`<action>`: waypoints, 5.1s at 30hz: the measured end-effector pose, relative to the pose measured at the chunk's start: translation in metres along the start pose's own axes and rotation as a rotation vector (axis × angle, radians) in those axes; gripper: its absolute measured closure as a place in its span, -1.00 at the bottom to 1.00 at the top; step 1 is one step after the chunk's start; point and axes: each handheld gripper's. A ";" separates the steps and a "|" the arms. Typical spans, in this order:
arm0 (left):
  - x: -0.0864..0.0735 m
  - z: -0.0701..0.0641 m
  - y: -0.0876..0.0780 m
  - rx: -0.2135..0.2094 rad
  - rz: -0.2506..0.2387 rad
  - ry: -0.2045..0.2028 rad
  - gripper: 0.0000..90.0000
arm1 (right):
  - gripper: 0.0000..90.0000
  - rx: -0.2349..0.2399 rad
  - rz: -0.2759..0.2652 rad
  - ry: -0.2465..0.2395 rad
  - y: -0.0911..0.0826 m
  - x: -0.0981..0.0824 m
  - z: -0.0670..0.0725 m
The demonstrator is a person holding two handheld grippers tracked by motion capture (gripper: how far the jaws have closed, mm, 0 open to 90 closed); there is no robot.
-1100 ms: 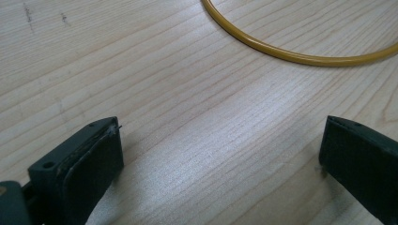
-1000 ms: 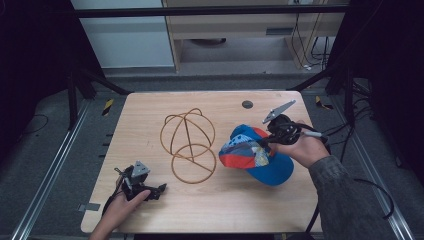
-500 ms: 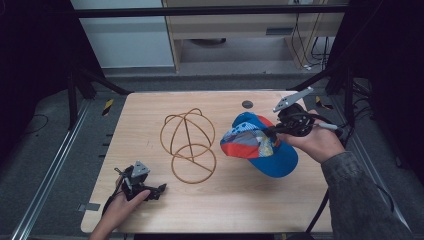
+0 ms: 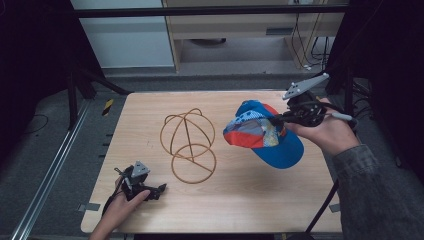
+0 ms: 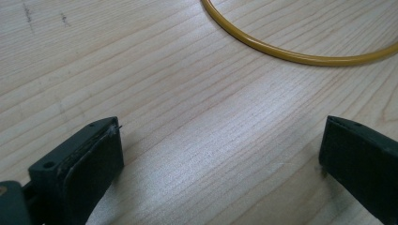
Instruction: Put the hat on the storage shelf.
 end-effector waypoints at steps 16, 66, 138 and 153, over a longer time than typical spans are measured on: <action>0.000 0.000 0.000 -0.001 0.003 0.001 -1.00 | 1.00 -0.026 -0.156 -0.067 -0.010 0.066 0.023; 0.000 0.000 0.000 -0.001 0.001 0.001 -1.00 | 1.00 0.106 -0.080 -0.212 0.096 0.161 0.092; 0.000 0.000 0.000 -0.002 0.002 0.002 -1.00 | -0.15 0.128 -0.030 -0.228 0.128 0.147 0.116; 0.000 0.000 0.000 -0.004 0.002 0.002 -1.00 | -0.54 0.116 -0.041 -0.187 0.124 0.139 0.117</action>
Point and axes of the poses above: each handheld gripper's, and its own axes: y roughly forward along the jaws, x roughly out of its top, z roughly to its left, and after that the axes turned 3 degrees about -x, right-handed
